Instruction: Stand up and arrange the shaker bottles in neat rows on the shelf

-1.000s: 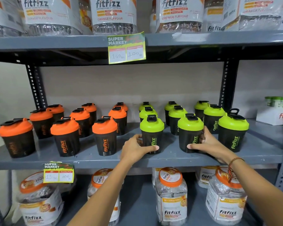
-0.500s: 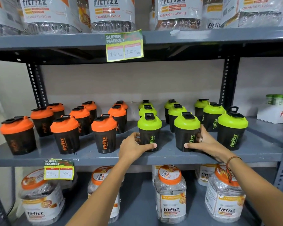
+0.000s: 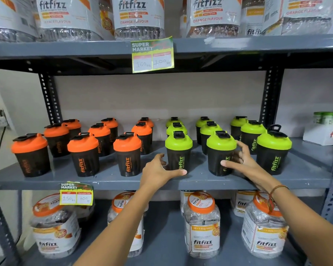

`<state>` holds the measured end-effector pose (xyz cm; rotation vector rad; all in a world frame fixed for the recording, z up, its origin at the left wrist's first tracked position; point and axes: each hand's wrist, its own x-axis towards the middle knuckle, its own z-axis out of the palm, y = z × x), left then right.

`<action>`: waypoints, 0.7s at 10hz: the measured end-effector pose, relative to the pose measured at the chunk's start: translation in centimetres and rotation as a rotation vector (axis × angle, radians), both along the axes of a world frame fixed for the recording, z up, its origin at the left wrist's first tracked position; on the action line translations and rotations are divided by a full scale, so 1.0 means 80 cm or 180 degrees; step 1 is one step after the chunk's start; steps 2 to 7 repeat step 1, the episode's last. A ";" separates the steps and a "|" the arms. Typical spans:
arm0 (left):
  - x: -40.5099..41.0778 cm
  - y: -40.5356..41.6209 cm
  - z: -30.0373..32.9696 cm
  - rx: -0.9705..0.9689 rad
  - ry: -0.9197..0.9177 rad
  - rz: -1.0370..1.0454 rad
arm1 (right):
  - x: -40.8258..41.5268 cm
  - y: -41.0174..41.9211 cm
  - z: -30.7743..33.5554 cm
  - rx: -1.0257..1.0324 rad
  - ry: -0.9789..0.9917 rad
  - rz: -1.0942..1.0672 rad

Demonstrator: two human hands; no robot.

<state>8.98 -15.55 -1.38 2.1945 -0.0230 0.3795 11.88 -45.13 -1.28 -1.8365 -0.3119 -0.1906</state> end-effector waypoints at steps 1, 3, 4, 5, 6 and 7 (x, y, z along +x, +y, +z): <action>-0.018 0.007 -0.004 0.0083 -0.0155 0.0024 | -0.023 0.011 -0.009 0.0138 -0.0492 -0.0600; -0.018 0.007 -0.004 0.0083 -0.0155 0.0024 | -0.023 0.011 -0.009 0.0138 -0.0492 -0.0600; -0.018 0.007 -0.004 0.0083 -0.0155 0.0024 | -0.023 0.011 -0.009 0.0138 -0.0492 -0.0600; -0.018 0.007 -0.004 0.0083 -0.0155 0.0024 | -0.023 0.011 -0.009 0.0138 -0.0492 -0.0600; -0.018 0.007 -0.004 0.0083 -0.0155 0.0024 | -0.023 0.011 -0.009 0.0138 -0.0492 -0.0600; -0.018 0.007 -0.004 0.0083 -0.0155 0.0024 | -0.023 0.011 -0.009 0.0138 -0.0492 -0.0600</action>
